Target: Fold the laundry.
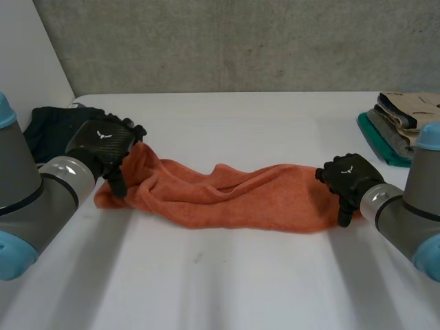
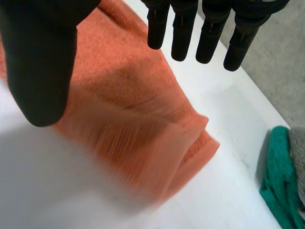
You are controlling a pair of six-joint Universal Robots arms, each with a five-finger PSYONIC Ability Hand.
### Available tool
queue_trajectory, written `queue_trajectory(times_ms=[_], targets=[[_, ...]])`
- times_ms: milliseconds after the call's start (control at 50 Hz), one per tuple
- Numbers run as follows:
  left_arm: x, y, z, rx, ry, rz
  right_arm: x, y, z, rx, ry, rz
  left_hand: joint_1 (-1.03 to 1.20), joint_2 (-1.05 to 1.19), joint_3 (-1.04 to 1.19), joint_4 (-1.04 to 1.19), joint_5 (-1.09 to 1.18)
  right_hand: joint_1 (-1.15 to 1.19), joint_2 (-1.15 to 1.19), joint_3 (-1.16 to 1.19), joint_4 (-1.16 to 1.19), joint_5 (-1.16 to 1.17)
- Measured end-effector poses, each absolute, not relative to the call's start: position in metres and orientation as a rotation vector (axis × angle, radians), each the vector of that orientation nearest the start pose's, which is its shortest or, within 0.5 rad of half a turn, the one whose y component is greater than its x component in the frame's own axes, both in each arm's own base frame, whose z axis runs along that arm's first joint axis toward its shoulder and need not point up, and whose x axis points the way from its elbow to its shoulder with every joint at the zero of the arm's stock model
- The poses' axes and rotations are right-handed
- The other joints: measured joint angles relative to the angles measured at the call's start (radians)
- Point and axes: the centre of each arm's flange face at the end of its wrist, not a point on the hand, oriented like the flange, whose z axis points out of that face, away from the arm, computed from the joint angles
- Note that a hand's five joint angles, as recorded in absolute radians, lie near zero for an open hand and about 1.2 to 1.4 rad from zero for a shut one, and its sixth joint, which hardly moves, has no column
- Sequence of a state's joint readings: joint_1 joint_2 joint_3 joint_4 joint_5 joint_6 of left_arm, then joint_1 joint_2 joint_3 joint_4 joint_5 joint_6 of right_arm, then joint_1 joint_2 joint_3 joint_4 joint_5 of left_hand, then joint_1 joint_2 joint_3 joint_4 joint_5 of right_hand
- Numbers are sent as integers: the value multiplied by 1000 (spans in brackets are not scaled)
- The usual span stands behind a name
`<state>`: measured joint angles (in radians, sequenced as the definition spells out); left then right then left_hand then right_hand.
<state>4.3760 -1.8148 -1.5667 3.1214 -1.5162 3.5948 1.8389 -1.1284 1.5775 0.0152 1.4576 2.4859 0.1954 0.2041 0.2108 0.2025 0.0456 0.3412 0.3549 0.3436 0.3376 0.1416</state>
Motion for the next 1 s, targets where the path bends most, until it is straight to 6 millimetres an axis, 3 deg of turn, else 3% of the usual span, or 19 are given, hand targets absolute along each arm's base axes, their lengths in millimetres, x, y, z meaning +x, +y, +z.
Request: queue_trajectory(times_ms=[60, 120, 160, 220, 360, 400, 420, 500, 680, 800, 880, 1000], targets=[[-234, -272, 229, 974, 2272, -1867, 228, -288, 163, -1346, 2458, -1712, 0, 0, 0, 0, 0, 105, 76, 102, 107, 134], [-229, -276, 226, 953, 2282, -1844, 228, -288, 164, -1370, 2463, -1725, 0, 0, 0, 0, 0, 373, 354, 363, 351, 377], [-225, -281, 223, 932, 2291, -1824, 228, -288, 165, -1388, 2461, -1739, 0, 0, 0, 0, 0, 719, 705, 704, 709, 732], [-219, -288, 218, 909, 2306, -1798, 226, -288, 166, -1400, 2460, -1752, 0, 0, 0, 0, 0, 800, 826, 833, 841, 851], [-206, -311, 195, 860, 2364, -1715, 209, -299, 167, -1411, 2498, -1787, 0, 0, 0, 0, 0, 800, 825, 840, 855, 851], [-203, -318, 186, 846, 2386, -1686, 198, -305, 167, -1408, 2528, -1802, 0, 0, 0, 0, 0, 644, 622, 635, 643, 663], [-202, -320, 183, 843, 2392, -1680, 194, -308, 167, -1403, 2539, -1808, 0, 0, 0, 0, 0, 437, 417, 439, 448, 480], [-200, -325, 179, 833, 2401, -1684, 182, -315, 171, -1351, 2567, -1836, 0, 0, 0, 0, 0, 112, 95, 118, 121, 127], [-205, -331, 195, 785, 2371, -1820, 181, -327, 190, -1087, 2470, -1854, 0, 0, 0, 0, 0, 94, 77, 94, 85, 82], [-219, -336, 216, 797, 2347, -1937, 184, -341, 198, -901, 2445, -1692, 0, 0, 0, 0, 0, 94, 77, 94, 84, 81], [-232, -342, 224, 837, 2343, -1970, 190, -347, 192, -881, 2464, -1581, 0, 0, 0, 0, 0, 94, 77, 94, 84, 79], [-248, -356, 216, 879, 2374, -1933, 197, -349, 184, -917, 2482, -1529, 0, 0, 0, 0, 0, 94, 77, 94, 84, 77]])
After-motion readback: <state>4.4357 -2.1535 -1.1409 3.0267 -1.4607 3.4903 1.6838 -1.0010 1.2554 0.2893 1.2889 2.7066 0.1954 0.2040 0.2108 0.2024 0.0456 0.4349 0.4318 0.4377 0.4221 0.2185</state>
